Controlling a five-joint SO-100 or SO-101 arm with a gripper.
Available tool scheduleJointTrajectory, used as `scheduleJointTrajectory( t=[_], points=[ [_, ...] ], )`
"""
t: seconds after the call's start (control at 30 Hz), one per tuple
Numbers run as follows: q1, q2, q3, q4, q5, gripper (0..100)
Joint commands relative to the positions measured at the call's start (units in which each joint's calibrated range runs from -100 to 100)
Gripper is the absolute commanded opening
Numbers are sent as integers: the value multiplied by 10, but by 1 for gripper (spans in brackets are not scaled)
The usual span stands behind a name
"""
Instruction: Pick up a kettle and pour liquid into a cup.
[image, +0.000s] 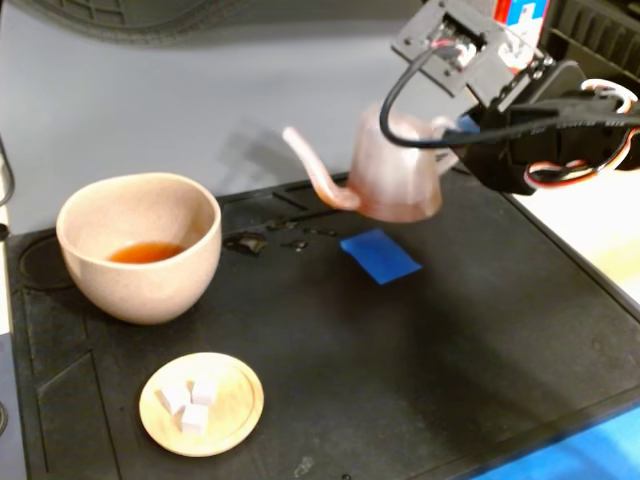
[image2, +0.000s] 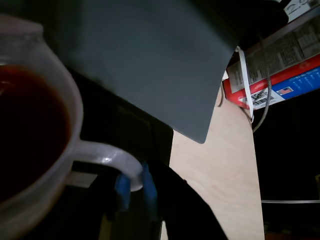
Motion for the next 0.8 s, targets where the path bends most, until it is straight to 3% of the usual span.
scheduleJointTrajectory(
  t=[0.0,0.77],
  points=[
    [-2,0,-8,-26,18,1],
    [-16,33,34,-27,32,1]
  ],
)
